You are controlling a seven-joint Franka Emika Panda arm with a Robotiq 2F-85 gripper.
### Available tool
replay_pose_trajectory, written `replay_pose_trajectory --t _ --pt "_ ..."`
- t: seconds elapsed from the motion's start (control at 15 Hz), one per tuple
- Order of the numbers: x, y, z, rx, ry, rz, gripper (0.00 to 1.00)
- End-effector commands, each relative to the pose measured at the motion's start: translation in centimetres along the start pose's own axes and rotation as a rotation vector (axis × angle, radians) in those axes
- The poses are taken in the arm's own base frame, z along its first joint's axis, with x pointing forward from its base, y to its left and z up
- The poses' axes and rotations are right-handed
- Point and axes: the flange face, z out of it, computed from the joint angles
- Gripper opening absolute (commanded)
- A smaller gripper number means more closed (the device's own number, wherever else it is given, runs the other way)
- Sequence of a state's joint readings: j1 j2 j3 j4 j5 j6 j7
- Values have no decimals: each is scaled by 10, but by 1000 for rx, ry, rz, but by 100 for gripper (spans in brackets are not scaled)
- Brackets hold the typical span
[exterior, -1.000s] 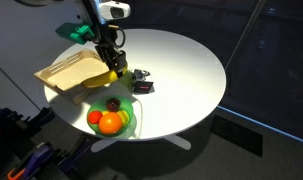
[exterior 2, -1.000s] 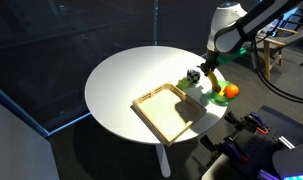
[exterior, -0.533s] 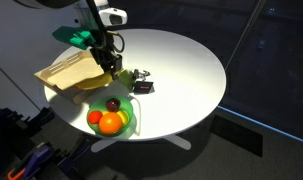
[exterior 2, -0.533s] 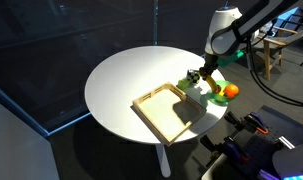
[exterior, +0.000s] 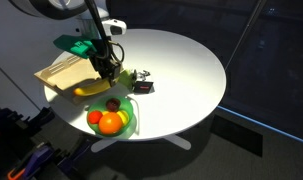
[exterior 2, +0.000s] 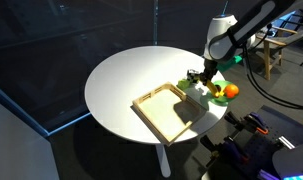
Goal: Put the banana on the table and then put it in the crate
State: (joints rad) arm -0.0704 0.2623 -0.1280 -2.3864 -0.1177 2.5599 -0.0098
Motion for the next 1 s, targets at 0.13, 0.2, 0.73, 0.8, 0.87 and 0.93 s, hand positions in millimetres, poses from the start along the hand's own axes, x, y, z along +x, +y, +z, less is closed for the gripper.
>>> replay_pose_trajectory --t 0.13,0.2,0.73,0.8,0.87,0.93 --pt "-3 3 17 28 -33 -16 16" --pt "-4 3 21 27 -40 -13 16" --pt "-7 -3 34 6 -48 -4 16" --pt "-7 -4 34 5 -47 -5 16" --pt "-7 -5 34 3 -45 -6 16" --pt "-6 -7 34 2 -44 -7 16"
